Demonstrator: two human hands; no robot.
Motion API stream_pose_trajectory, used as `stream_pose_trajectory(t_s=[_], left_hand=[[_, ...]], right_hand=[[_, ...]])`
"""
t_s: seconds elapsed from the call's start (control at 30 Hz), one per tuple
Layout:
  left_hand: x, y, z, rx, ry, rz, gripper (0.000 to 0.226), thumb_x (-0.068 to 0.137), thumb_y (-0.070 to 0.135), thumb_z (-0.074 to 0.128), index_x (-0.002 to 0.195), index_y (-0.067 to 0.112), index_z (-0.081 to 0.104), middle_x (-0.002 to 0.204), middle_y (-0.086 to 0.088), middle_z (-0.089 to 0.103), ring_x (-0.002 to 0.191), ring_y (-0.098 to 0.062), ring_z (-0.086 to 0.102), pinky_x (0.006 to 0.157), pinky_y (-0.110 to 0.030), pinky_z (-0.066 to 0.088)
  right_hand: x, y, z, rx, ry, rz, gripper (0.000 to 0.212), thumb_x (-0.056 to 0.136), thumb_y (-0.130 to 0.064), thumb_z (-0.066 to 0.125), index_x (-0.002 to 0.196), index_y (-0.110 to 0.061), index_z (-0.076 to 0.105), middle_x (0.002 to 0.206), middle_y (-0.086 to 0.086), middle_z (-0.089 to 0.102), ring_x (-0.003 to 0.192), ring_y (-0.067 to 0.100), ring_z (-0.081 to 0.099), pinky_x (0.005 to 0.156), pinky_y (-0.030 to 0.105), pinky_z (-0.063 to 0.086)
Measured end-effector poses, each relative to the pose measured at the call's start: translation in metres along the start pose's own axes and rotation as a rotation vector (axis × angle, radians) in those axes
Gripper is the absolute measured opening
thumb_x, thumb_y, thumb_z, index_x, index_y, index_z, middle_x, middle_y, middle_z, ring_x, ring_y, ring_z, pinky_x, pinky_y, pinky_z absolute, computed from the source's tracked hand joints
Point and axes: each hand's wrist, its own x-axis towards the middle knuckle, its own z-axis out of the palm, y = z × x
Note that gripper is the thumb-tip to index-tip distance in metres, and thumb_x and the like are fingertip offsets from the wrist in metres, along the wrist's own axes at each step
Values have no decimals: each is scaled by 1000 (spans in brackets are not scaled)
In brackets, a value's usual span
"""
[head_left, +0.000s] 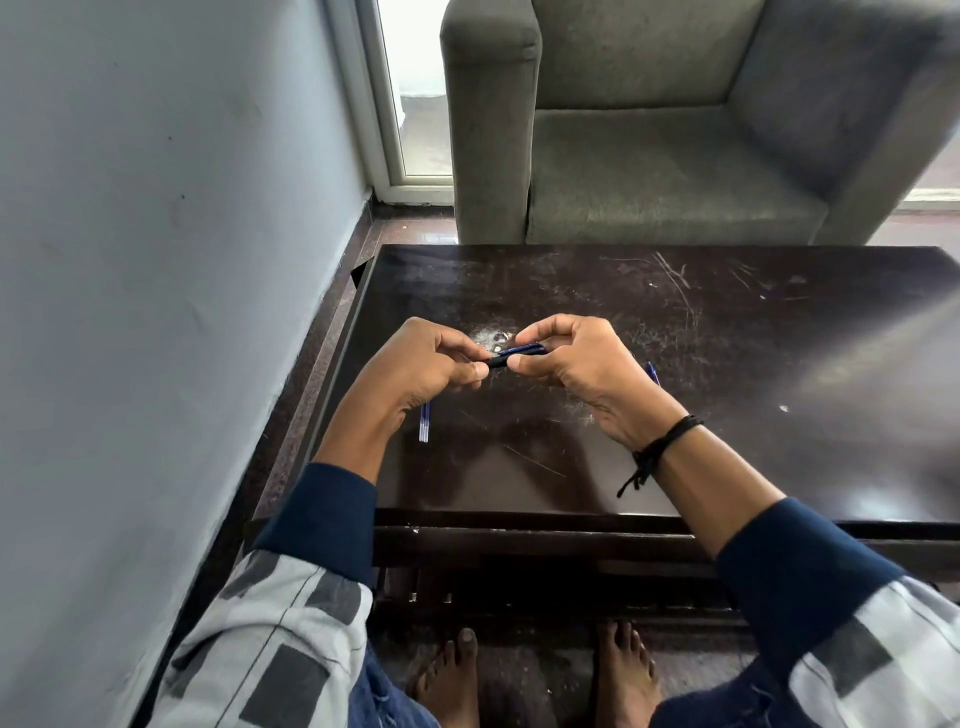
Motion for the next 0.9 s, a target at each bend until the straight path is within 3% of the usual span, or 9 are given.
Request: stream_pose_trajectory(t_s=[0.13, 0.3, 0.47, 0.6, 0.9], left_hand=[[2, 0, 2, 5, 23, 18, 21, 83, 1, 77, 101, 11, 79, 83, -9, 76, 74, -9, 68, 65, -5, 50], [5, -1, 5, 35, 83, 72, 20, 80, 5, 80, 95, 19, 81, 77, 4, 76, 73, -4, 67, 73, -15, 51], [7, -3, 10, 3, 98, 79, 20, 77, 5, 82, 91, 19, 82, 74, 4, 76, 75, -11, 71, 89, -34, 59], [8, -4, 12, -26, 90, 65, 18, 77, 5, 83, 89, 18, 82, 74, 1, 77, 77, -17, 74, 91, -41, 59], [7, -3, 20, -57, 80, 88, 17, 75, 5, 84, 89, 16, 82, 77, 0, 77, 79, -15, 74, 89, -41, 60]], right_hand=[[0, 2, -1, -5, 7, -14, 21, 76, 3, 82, 92, -2, 70, 91, 18, 75, 69, 14, 66, 65, 21, 54], [1, 1, -3, -20, 16, -47, 17, 75, 3, 82, 82, -9, 72, 82, 13, 75, 68, 14, 65, 65, 23, 52], [-1, -1, -5, -36, 23, -50, 20, 74, 6, 82, 74, -10, 71, 80, 14, 75, 68, 16, 66, 71, 29, 54], [-3, -4, -4, -54, 22, -47, 22, 74, 8, 81, 70, -11, 70, 76, 9, 74, 63, 11, 66, 65, 22, 54], [-5, 0, -5, -81, 57, -44, 19, 72, 6, 83, 71, -9, 71, 67, 1, 70, 58, 5, 62, 58, 17, 50]])
